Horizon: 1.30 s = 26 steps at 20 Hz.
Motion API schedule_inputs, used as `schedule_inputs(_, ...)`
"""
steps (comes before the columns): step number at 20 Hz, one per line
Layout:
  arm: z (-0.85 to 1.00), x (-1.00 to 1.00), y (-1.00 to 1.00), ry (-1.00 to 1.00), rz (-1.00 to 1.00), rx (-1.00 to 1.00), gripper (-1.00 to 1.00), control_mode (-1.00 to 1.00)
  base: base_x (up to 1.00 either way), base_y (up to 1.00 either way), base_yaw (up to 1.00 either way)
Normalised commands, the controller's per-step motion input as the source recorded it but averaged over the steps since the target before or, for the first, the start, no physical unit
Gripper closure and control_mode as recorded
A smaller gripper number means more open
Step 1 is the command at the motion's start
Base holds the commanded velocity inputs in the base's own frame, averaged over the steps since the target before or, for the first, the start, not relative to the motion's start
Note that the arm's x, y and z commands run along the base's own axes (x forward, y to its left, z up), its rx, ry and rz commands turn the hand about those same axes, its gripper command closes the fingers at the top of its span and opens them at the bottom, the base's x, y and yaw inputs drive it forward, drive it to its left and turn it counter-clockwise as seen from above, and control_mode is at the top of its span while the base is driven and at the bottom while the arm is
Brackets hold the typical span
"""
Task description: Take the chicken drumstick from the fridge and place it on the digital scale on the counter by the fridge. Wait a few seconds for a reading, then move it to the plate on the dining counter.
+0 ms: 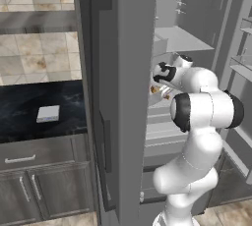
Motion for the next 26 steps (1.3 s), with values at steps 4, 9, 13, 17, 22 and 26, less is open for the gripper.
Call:
schedule_inputs(4, 0.64, -0.79, -0.13, 0.01, -0.02, 0.02, 1.0, -1.0, 0.0, 0.0, 0.0)
schedule_inputs(9, 0.54, -0.51, -0.15, 0.04, -0.01, 0.01, 1.0, -1.0, 0.0, 0.0, 0.0)
schedule_inputs(13, 0.56, -0.64, -0.04, 0.09, -0.02, 0.0, 1.0, -1.0, 0.0, 0.0, 0.0)
schedule_inputs(17, 0.22, -0.84, 0.0, 0.08, -0.1, 0.0, 1.0, -1.0, 0.0, 0.0, 0.0)
schedule_inputs(22, 0.02, -0.99, 0.0, 0.02, -0.25, 0.0, 1.0, -1.0, 0.0, 0.0, 0.0)
schedule_inputs(26, 0.27, -0.99, 0.04, 0.02, -0.27, 0.0, 1.0, -1.0, 0.0, 0.0, 0.0)
